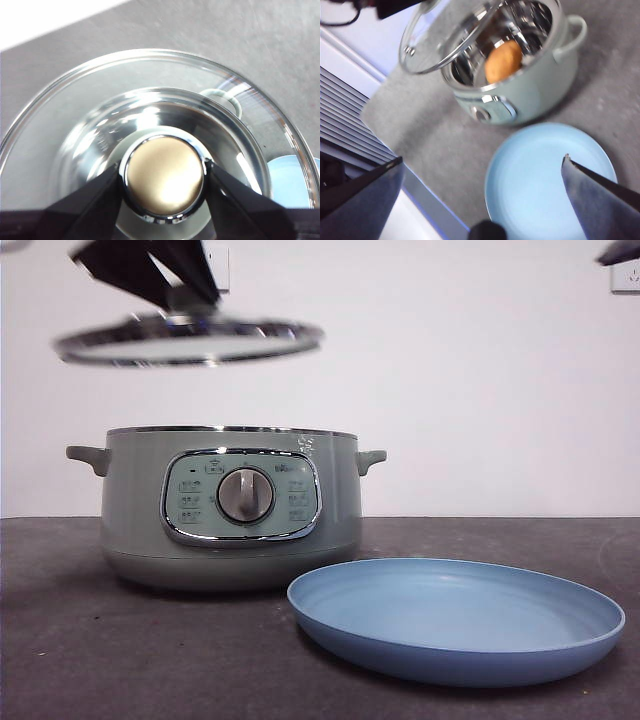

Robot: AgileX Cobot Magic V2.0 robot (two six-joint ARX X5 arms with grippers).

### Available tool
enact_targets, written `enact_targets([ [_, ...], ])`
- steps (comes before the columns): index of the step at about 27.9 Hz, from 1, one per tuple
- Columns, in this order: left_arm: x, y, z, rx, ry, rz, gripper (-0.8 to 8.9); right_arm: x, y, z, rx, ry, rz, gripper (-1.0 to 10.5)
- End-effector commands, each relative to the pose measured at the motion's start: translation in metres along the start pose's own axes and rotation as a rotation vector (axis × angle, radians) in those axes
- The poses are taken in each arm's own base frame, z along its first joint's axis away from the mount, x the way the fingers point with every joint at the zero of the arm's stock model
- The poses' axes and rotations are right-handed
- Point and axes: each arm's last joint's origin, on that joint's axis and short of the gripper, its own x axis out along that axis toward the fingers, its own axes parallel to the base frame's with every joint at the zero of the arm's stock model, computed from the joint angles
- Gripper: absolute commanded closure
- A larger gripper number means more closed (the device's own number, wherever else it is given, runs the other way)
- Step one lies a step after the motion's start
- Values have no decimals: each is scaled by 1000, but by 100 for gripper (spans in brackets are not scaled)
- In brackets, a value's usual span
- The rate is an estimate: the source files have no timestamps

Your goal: Take the potato out from the steamer,put the potato on the plate,close the lid

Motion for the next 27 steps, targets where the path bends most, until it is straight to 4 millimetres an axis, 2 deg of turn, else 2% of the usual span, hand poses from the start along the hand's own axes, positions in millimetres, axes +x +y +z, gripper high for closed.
enact_targets([
  [1,-41,-4,5,5,-77,25,822,15,2,13,43,-13,53,318],
  [4,-91,-9,-1,-4,-100,141,822,46,7,38,15,29,115,321],
  [7,-132,-16,-14,-24,-99,196,822,86,17,65,-22,92,106,321],
  [15,-187,-32,-42,-56,-85,286,822,173,37,111,-93,170,42,321],
  [21,-215,-47,-58,-70,-111,292,822,239,45,119,-157,227,-76,321],
  [27,-229,-55,-67,-74,-126,292,822,291,40,101,-204,266,-210,321],
])
